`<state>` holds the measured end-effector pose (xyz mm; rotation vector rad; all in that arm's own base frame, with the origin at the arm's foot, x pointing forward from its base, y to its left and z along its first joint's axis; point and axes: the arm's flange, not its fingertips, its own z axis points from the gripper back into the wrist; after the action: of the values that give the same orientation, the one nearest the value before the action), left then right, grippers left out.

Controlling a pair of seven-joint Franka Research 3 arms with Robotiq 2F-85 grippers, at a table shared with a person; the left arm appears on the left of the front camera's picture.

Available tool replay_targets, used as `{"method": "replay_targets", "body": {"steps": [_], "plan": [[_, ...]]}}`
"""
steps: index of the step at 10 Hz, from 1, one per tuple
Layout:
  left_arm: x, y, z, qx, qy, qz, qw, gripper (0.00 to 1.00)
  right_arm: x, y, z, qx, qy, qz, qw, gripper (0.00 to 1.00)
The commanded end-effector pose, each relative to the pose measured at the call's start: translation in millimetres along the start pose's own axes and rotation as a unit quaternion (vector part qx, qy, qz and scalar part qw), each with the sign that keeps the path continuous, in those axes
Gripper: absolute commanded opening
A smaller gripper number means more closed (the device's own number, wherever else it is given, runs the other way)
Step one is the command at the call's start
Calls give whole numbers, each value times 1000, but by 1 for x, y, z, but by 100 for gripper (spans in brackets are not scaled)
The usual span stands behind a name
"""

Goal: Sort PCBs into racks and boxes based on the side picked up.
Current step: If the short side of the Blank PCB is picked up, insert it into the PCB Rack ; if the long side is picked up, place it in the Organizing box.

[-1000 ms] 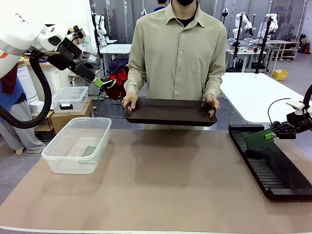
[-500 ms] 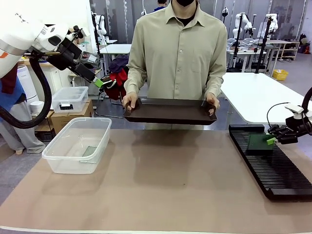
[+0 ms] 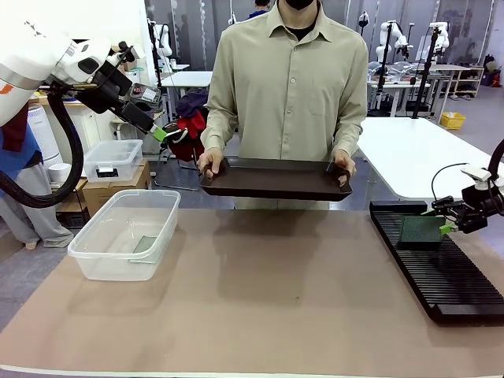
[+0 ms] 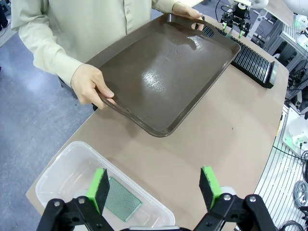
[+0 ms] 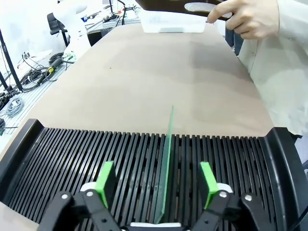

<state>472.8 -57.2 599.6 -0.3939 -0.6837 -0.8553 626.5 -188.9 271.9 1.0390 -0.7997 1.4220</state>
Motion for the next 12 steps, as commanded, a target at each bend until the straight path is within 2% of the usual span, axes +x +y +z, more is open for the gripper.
{"method": "replay_targets", "body": {"steps": [1,4,6,7,12], "plan": [[1,1,0,1,0,0,1000,100,14,5,7,-5,10,10,1000,100],[1,1,0,1,0,0,1000,100,37,9,17,-23,43,-5,999,100],[1,1,0,1,0,0,1000,100,45,12,20,-25,41,-11,999,100],[1,1,0,1,0,0,1000,100,39,3,24,-21,28,9,999,100],[1,1,0,1,0,0,1000,100,38,4,23,-21,28,4,999,100]]}}
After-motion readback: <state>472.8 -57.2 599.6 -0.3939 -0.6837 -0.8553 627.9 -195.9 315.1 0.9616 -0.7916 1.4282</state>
